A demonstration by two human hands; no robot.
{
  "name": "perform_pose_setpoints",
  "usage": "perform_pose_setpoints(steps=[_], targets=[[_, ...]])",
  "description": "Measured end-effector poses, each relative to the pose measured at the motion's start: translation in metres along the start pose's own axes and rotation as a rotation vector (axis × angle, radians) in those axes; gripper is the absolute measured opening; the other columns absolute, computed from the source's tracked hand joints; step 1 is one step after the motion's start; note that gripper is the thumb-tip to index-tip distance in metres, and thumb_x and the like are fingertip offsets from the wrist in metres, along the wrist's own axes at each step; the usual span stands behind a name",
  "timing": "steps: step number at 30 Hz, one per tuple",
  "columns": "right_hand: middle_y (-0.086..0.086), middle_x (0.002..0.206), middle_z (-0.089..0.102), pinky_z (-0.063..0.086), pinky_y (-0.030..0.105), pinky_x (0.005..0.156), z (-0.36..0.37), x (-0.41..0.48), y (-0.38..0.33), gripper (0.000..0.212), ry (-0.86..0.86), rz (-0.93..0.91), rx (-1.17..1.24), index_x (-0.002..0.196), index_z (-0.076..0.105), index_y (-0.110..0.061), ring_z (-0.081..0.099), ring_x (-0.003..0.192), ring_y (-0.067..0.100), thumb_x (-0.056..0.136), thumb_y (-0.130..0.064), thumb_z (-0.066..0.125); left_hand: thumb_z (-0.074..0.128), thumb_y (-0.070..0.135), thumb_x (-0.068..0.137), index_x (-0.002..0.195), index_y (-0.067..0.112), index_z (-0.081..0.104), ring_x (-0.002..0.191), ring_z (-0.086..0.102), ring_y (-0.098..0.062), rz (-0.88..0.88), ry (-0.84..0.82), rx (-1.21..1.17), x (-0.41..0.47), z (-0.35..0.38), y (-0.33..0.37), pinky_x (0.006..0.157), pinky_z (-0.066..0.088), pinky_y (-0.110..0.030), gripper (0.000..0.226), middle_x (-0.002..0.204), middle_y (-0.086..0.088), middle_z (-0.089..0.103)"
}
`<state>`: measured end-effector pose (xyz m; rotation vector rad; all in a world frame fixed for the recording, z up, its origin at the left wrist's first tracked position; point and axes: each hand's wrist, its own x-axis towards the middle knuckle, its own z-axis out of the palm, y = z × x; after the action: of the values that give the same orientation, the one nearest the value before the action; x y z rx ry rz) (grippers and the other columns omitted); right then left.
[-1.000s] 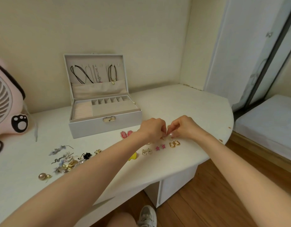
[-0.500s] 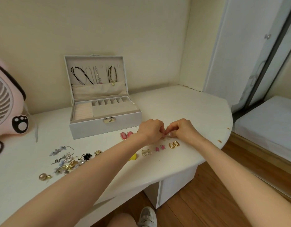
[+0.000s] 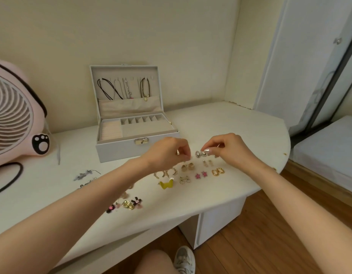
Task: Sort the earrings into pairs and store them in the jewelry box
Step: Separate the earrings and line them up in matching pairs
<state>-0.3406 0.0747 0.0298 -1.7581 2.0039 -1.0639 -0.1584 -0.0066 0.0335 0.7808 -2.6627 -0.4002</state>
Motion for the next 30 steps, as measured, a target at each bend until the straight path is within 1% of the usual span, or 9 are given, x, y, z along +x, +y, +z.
perform_pose_setpoints(steps=[4, 11, 13, 15, 17, 19, 22, 26, 30], targets=[[-0.001, 0.079, 0.072, 0.049, 0.019, 0.067, 0.006, -0.007, -0.032, 0.009, -0.015, -0.085, 0.032, 0.085, 0.075, -0.018, 0.062, 0.068, 0.011, 0.083, -0.014, 0.067, 0.061, 0.025, 0.087, 0.087, 0.023, 0.065, 0.073, 0.056, -0.004, -0.008, 0.050, -0.026, -0.038, -0.026, -0.013, 0.065, 0.042, -0.018, 0.004, 0.083, 0.013, 0.066], [-0.008, 0.072, 0.068, 0.046, 0.011, 0.058, 0.055, -0.011, -0.084, 0.011, -0.177, -0.203, 0.138, 0.085, 0.075, -0.022, 0.058, 0.061, 0.000, 0.083, -0.015, 0.066, 0.063, 0.021, 0.086, 0.086, 0.027, 0.064, 0.077, 0.052, -0.001, -0.105, 0.120, -0.019, -0.099, -0.064, -0.059, 0.063, 0.039, -0.009, 0.006, 0.079, 0.017, 0.065], [-0.009, 0.076, 0.068, 0.046, 0.010, 0.061, 0.074, -0.008, -0.094, 0.011, -0.222, -0.232, 0.115, 0.088, 0.075, -0.022, 0.056, 0.061, -0.002, 0.085, -0.016, 0.066, 0.064, 0.021, 0.085, 0.084, 0.028, 0.064, 0.077, 0.053, -0.003, -0.150, 0.124, -0.024, -0.111, -0.070, -0.073, 0.062, 0.039, -0.009, 0.007, 0.076, 0.017, 0.066], [-0.008, 0.078, 0.068, 0.044, 0.013, 0.065, 0.093, -0.005, -0.101, 0.012, -0.264, -0.253, 0.085, 0.090, 0.075, -0.021, 0.054, 0.062, -0.005, 0.085, -0.016, 0.065, 0.065, 0.020, 0.084, 0.082, 0.030, 0.064, 0.076, 0.054, -0.004, -0.183, 0.132, -0.025, -0.121, -0.074, -0.085, 0.061, 0.040, -0.010, 0.010, 0.083, 0.021, 0.066], [-0.010, 0.081, 0.066, 0.046, 0.022, 0.073, 0.109, -0.002, -0.108, 0.011, -0.288, -0.267, 0.028, 0.090, 0.074, -0.023, 0.052, 0.066, -0.004, 0.085, -0.018, 0.066, 0.066, 0.017, 0.083, 0.080, 0.028, 0.064, 0.074, 0.054, -0.005, -0.209, 0.133, -0.026, -0.130, -0.076, -0.095, 0.058, 0.040, -0.010, 0.012, 0.085, 0.023, 0.065], [-0.012, 0.086, 0.063, 0.044, 0.025, 0.072, 0.121, 0.001, -0.113, 0.013, -0.308, -0.282, -0.072, 0.092, 0.073, -0.028, 0.049, 0.071, -0.002, 0.085, -0.020, 0.066, 0.066, 0.015, 0.083, 0.080, 0.026, 0.064, 0.073, 0.054, -0.002, -0.230, 0.114, -0.024, -0.138, -0.077, -0.102, 0.058, 0.039, -0.008, 0.011, 0.083, 0.026, 0.064], [-0.011, 0.089, 0.057, 0.031, 0.014, 0.058, 0.133, 0.004, -0.119, 0.020, -0.356, -0.308, -0.202, 0.100, 0.071, -0.027, 0.048, 0.074, 0.000, 0.085, -0.016, 0.064, 0.068, 0.016, 0.082, 0.078, 0.026, 0.063, 0.074, 0.055, -0.001, -0.244, 0.055, -0.024, -0.149, -0.077, -0.112, 0.059, 0.039, -0.007, 0.012, 0.084, 0.025, 0.063], [-0.009, 0.087, 0.055, 0.028, 0.011, 0.054, 0.142, 0.008, -0.122, 0.020, -0.395, -0.318, -0.241, 0.100, 0.071, -0.025, 0.051, 0.079, 0.005, 0.084, -0.015, 0.066, 0.071, 0.020, 0.079, 0.079, 0.030, 0.062, 0.079, 0.052, -0.001, -0.259, -0.037, -0.047, -0.161, -0.074, -0.122, 0.063, 0.038, -0.007, 0.013, 0.091, 0.021, 0.059], [-0.007, 0.085, 0.055, 0.027, 0.012, 0.054, 0.148, 0.010, -0.123, 0.014, -0.378, -0.321, -0.241, 0.097, 0.072, -0.023, 0.052, 0.080, 0.007, 0.085, -0.021, 0.066, 0.072, 0.030, 0.078, 0.084, 0.032, 0.065, 0.082, 0.051, 0.001, -0.264, -0.083, -0.050, -0.168, -0.071, -0.129, 0.066, 0.038, -0.007, 0.010, 0.093, 0.026, 0.056]])
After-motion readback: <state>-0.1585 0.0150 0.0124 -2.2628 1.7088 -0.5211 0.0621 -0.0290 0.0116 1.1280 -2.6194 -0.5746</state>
